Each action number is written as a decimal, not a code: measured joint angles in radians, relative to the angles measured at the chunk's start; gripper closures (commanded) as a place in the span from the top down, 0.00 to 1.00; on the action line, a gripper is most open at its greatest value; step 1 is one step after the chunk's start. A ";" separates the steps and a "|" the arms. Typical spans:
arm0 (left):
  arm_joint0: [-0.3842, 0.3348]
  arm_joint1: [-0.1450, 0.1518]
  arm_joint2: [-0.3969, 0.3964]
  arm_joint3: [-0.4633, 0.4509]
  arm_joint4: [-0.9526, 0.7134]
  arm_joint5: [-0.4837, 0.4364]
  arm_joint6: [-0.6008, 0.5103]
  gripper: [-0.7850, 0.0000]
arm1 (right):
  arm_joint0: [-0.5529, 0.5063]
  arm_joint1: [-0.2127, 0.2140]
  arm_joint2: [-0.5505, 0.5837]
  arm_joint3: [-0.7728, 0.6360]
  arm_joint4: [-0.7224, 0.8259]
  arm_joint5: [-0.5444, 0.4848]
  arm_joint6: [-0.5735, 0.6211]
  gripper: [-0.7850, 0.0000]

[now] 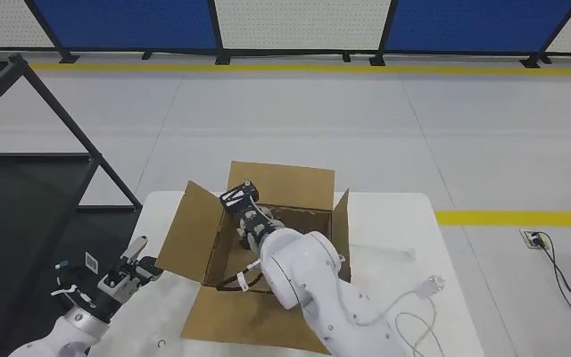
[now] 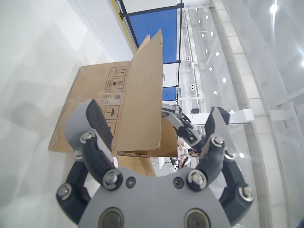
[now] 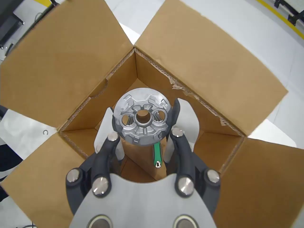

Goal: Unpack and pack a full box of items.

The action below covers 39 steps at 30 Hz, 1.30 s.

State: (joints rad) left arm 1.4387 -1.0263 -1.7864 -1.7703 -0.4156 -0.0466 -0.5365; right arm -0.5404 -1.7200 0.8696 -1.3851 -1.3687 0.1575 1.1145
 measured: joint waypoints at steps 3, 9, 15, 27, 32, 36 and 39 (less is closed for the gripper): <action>0.001 -0.001 0.006 -0.003 -0.006 0.003 -0.006 1.00 | 0.038 -0.022 -0.038 0.147 0.035 0.001 -0.016 0.00; 0.001 -0.001 0.007 -0.002 -0.007 0.005 -0.009 1.00 | 0.072 -0.043 -0.064 0.274 0.089 0.002 -0.024 0.00; 0.001 -0.001 0.007 -0.002 -0.007 0.005 -0.009 1.00 | 0.071 -0.043 -0.063 0.270 0.088 0.002 -0.024 0.00; 0.001 -0.001 0.007 -0.002 -0.007 0.005 -0.009 1.00 | 0.120 -0.081 -0.091 0.502 0.161 -0.066 -0.141 0.00; 0.001 -0.001 0.007 -0.002 -0.007 0.005 -0.009 1.00 | 0.170 -0.111 -0.104 0.621 0.201 -0.066 -0.196 0.00; 0.001 -0.001 0.007 -0.002 -0.007 0.005 -0.009 1.00 | 0.202 -0.134 -0.115 0.703 0.222 -0.059 -0.217 0.31; 0.001 -0.001 0.007 -0.002 -0.007 0.005 -0.009 1.00 | 0.221 -0.148 -0.121 0.751 0.236 -0.062 -0.227 0.49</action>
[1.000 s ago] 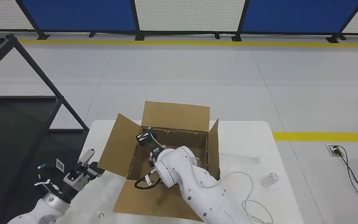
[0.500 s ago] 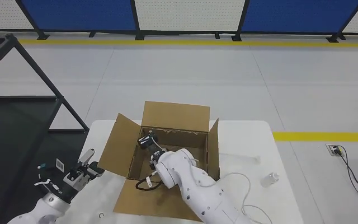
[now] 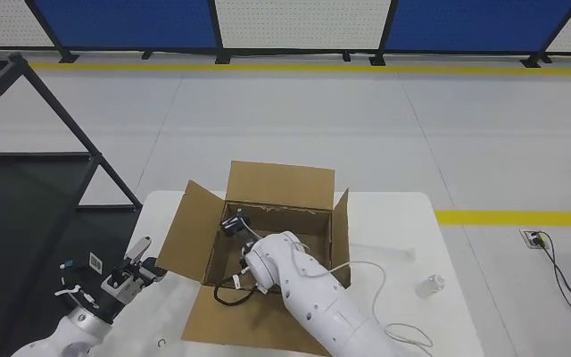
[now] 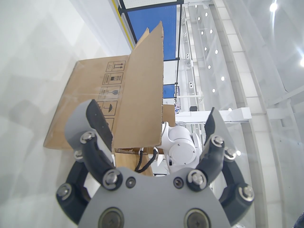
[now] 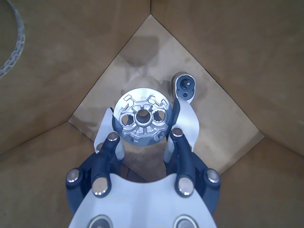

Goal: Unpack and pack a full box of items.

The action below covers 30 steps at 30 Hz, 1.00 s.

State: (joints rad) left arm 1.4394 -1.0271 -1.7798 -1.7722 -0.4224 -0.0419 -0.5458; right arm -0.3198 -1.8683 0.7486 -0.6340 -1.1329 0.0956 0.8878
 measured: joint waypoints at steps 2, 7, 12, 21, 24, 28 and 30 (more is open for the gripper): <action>0.000 0.000 0.000 0.000 0.000 0.000 0.000 1.00 | 0.010 -0.007 -0.001 0.024 0.008 -0.003 -0.009 0.49; 0.000 0.000 0.000 0.000 0.000 0.000 0.000 1.00 | 0.029 -0.022 0.001 0.071 0.022 -0.009 -0.029 0.54; 0.000 0.000 0.000 0.000 0.000 0.000 0.000 1.00 | 0.036 -0.030 0.005 0.089 0.026 -0.007 -0.041 0.64; 0.000 0.000 0.000 0.000 0.000 0.000 0.000 1.00 | 0.032 -0.032 0.019 0.083 0.011 0.007 -0.047 0.91; 0.000 0.000 0.000 0.000 0.000 0.000 0.000 1.00 | 0.022 -0.025 0.029 0.050 -0.008 0.030 -0.056 0.95; 0.000 0.000 0.000 0.000 0.000 0.000 0.000 1.00 | -0.022 -0.002 0.049 -0.070 -0.061 0.060 -0.047 0.94; 0.000 0.000 0.000 0.000 0.000 0.000 0.000 1.00 | -0.065 0.020 0.070 -0.172 -0.114 0.084 -0.019 0.96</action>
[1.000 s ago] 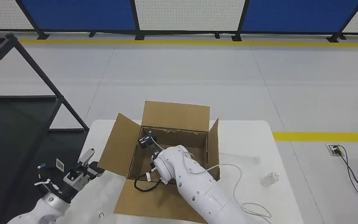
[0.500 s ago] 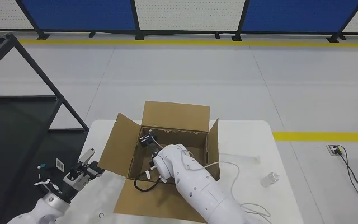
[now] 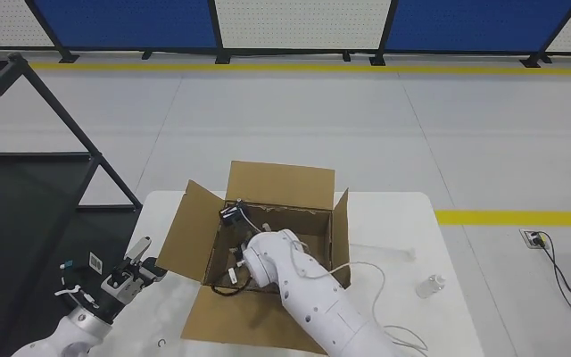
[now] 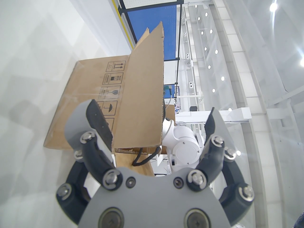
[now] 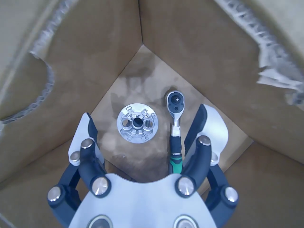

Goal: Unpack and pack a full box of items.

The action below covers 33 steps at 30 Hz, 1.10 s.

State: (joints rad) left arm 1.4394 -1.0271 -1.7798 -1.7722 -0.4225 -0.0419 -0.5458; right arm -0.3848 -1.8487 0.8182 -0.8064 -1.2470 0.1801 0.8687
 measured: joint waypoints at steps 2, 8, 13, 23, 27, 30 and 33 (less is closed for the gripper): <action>0.000 0.000 0.000 0.000 0.000 0.000 0.000 1.00 | -0.055 0.023 0.022 -0.119 -0.055 0.005 0.034 0.97; 0.000 0.000 0.000 0.000 0.000 0.000 0.000 1.00 | -0.338 0.105 0.120 -0.649 -0.302 -0.012 0.158 0.86; 0.000 0.000 0.000 0.000 0.000 0.000 0.000 1.00 | -0.548 0.139 0.174 -1.022 -0.382 -0.090 0.099 0.98; 0.000 0.000 0.000 0.000 0.000 0.000 0.000 1.00 | -0.785 0.154 0.249 -1.384 -0.451 0.070 -0.171 1.00; 0.000 0.000 0.000 0.000 0.000 0.000 0.000 1.00 | -0.942 0.164 0.346 -1.510 -0.423 0.159 -0.290 1.00; 0.000 0.000 0.000 0.000 0.000 0.000 0.000 1.00 | -0.976 0.164 0.363 -1.520 -0.417 0.197 -0.302 1.00; 0.000 0.000 0.000 0.000 0.000 0.000 0.000 1.00 | -0.966 0.164 0.361 -1.518 -0.418 0.187 -0.300 1.00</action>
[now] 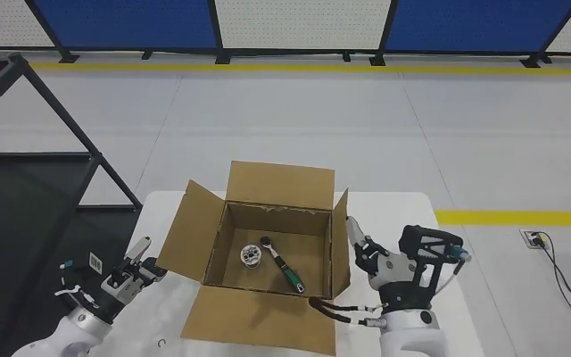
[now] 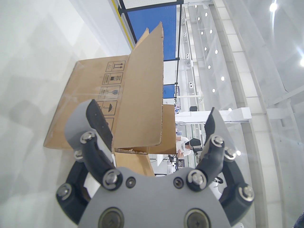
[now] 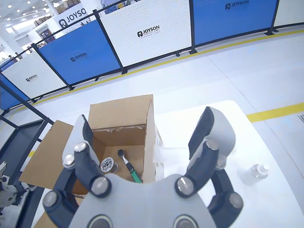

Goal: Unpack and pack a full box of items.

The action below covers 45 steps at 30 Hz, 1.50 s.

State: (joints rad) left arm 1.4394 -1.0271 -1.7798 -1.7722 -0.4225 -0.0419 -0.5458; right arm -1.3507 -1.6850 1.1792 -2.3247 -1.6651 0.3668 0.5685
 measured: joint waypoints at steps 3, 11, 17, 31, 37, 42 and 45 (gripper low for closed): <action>0.000 0.000 0.000 0.000 0.000 0.000 0.000 1.00 | 0.000 0.000 0.000 0.000 0.000 0.000 0.000 1.00; 0.000 0.000 0.000 0.000 0.000 0.000 0.000 1.00 | 0.000 0.000 0.000 0.000 0.000 0.000 0.000 1.00; 0.000 0.000 0.000 0.000 0.000 0.000 0.000 1.00 | 0.000 0.000 0.000 0.000 0.000 0.000 0.000 1.00; 0.000 0.000 0.000 0.000 0.000 0.000 0.000 1.00 | 0.000 0.000 0.000 0.000 0.000 0.000 0.000 1.00; 0.000 0.000 0.000 0.000 0.000 0.000 0.000 1.00 | 0.000 0.000 0.000 0.000 0.000 0.000 0.000 1.00; 0.000 0.000 0.000 0.000 0.000 0.000 0.000 1.00 | 0.000 0.000 0.000 0.000 0.000 0.000 0.000 1.00; 0.000 0.000 0.000 0.000 0.000 0.000 0.000 1.00 | -0.014 0.001 0.022 -0.020 -0.025 0.022 -0.036 1.00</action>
State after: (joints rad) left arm 1.4394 -1.0271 -1.7798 -1.7722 -0.4225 -0.0419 -0.5458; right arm -1.3643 -1.6835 1.2010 -2.3447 -1.6899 0.3885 0.5327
